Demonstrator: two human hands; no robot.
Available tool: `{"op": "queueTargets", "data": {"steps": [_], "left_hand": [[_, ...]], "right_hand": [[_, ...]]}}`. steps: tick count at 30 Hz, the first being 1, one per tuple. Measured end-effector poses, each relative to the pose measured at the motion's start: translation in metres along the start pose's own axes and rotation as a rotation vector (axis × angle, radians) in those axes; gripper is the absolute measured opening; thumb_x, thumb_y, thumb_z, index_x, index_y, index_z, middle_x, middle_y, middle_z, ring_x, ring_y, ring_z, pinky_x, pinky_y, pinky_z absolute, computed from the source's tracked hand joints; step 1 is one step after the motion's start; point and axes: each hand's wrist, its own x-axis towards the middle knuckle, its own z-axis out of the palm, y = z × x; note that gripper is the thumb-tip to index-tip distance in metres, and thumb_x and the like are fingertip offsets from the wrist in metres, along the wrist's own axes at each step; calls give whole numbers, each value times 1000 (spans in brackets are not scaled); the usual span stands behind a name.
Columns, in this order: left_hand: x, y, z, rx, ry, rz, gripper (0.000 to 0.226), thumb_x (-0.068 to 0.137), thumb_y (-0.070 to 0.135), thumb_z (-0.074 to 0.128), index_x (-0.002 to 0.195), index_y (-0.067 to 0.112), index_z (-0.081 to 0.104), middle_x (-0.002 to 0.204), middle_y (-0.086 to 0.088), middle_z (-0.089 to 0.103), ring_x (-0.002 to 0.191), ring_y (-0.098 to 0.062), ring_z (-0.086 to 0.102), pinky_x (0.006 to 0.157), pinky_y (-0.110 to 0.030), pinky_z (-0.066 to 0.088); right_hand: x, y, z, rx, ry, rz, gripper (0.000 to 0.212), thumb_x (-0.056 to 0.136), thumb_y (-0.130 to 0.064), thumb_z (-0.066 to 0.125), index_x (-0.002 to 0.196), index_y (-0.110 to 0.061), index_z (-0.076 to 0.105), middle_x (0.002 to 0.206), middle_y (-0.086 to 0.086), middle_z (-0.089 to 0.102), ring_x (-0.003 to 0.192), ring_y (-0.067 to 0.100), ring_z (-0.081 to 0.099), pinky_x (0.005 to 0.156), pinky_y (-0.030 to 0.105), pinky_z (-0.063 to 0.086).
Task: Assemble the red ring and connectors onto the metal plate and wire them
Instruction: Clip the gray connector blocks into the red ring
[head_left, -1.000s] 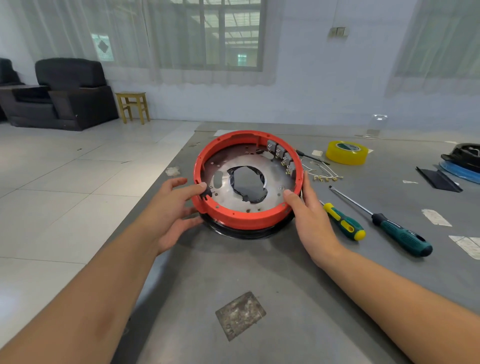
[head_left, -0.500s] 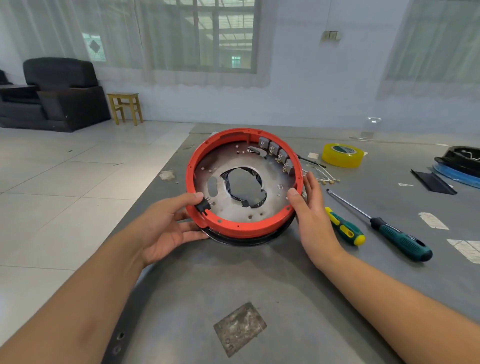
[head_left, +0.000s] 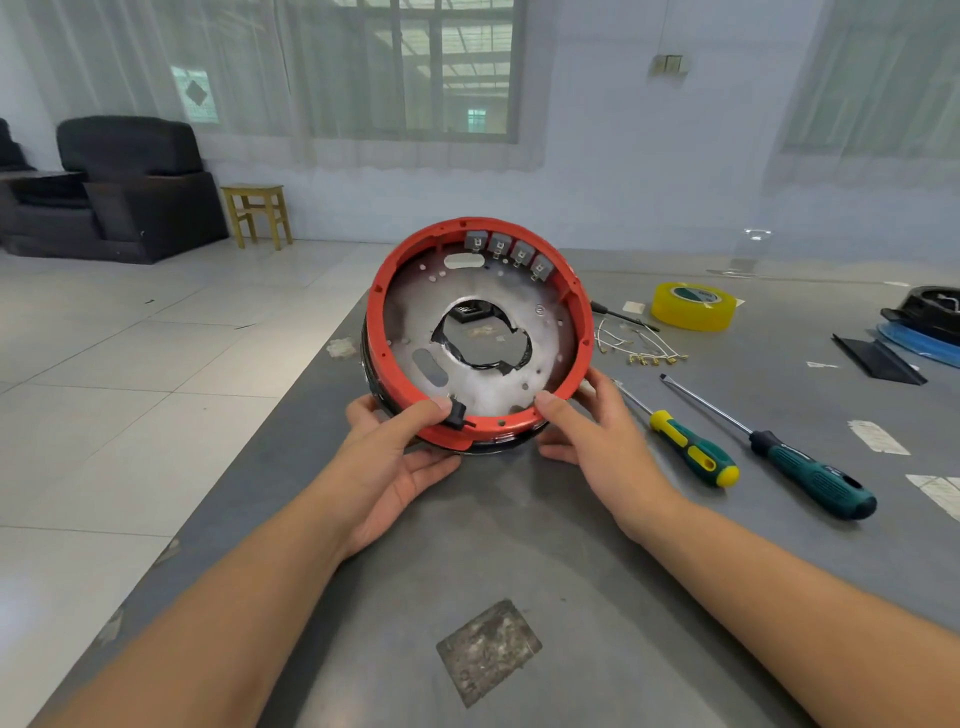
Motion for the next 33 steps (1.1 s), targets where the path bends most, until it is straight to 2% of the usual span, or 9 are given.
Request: {"op": "queueTargets", "data": {"steps": [4,6,9,14,18,21,24,29,33], "left_hand": [[-3,6,-5,63,-56,-27,72,77,44,86,134,16,51,124,-12,76,107,-32,76,99,-47,57],[-3,9,-10,80,-18,-2,70,76,48,89,127,8,64,116,-11,77,105,-29,77,95,-42,58],[-3,9,-17,55,-19,25,61,74,38,85,123,6,66,100,-11,78,101,-34,78,84,-39,64],[2,7,-22,-59,9,80,56,87,17,81,134,4,53,93,-13,78,100,-41,77,77,-38,65],[4,7,-22,-114,75,123,54,92,13,78,138,2,51,111,-16,77,101,-40,77,79,-38,65],[9,7,-25,-123,104,147,56,95,14,76,142,1,50,132,-20,69,106,-38,76,93,-44,63],[15,6,-28,-155,147,178,58,95,13,76,144,1,46,133,-21,68,103,-38,77,99,-48,60],[30,8,-29,-188,193,206,60,93,9,78,141,11,43,128,-19,71,102,-40,77,102,-49,57],[41,9,-34,-211,177,175,62,91,9,80,141,13,43,124,-17,74,100,-40,77,95,-46,61]], "right_hand": [[-1,-5,-4,6,22,-40,68,74,-50,70,139,-47,51,128,-15,65,98,16,73,77,40,63],[-2,-8,-5,-20,23,-71,65,78,-44,68,140,-47,50,126,-17,67,100,19,72,76,38,63],[-6,-11,-4,-76,17,-121,62,86,-41,66,144,-49,47,124,-22,67,102,22,72,86,41,61],[-7,-8,-1,-181,-14,-118,62,98,-42,66,154,-41,39,130,-34,62,113,1,67,103,36,53],[-5,-3,2,-487,-18,-88,62,99,-38,65,154,-21,43,160,-10,39,112,-6,62,89,-2,40],[-4,0,3,-706,-85,-106,51,99,-30,64,147,-14,54,160,-3,37,122,11,59,102,13,43],[4,0,4,-866,-147,-76,46,99,-30,63,142,-14,59,154,-1,43,130,17,55,112,28,41],[41,-4,3,-1022,-216,-71,33,98,-26,63,129,-18,70,130,-1,67,118,14,60,95,16,37],[92,-3,5,-953,-92,34,32,98,-25,64,128,-17,70,124,3,72,112,17,65,95,23,44]]}}
